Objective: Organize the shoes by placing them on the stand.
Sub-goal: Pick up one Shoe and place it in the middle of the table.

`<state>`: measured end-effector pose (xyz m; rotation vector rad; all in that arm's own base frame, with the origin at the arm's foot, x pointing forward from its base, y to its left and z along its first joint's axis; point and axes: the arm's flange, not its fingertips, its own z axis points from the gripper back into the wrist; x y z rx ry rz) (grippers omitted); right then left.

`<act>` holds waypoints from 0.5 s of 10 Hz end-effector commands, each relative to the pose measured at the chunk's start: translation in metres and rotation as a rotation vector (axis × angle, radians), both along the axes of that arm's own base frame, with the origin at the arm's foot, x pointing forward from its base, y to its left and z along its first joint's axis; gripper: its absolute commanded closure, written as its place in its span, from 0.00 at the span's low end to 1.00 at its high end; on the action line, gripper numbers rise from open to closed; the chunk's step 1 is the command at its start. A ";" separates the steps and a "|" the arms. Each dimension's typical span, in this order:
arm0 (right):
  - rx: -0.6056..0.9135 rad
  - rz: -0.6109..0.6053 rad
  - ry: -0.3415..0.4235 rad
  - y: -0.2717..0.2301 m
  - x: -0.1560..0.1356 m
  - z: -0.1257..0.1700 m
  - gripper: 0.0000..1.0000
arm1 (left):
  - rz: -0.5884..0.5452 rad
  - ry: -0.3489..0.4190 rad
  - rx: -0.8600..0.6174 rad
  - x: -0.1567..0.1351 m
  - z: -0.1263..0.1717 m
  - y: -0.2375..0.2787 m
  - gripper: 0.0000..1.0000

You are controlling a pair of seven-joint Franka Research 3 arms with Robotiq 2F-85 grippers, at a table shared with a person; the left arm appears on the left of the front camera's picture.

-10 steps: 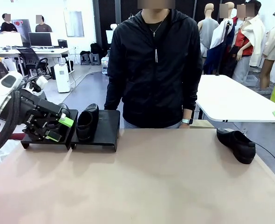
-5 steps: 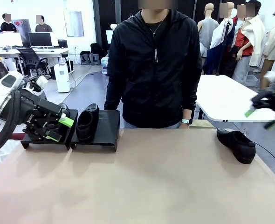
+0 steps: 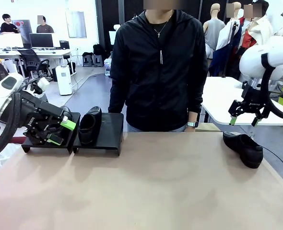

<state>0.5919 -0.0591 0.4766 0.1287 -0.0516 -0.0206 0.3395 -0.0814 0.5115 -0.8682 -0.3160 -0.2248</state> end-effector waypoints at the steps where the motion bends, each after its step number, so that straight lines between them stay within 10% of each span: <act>1: -0.013 -0.010 -0.015 0.007 -0.003 -0.002 0.00 | -0.007 -0.002 -0.021 0.002 0.002 0.000 0.00; 5: 0.015 -0.002 0.028 -0.012 0.029 -0.020 0.00 | -0.007 -0.002 -0.021 0.002 0.002 0.000 0.00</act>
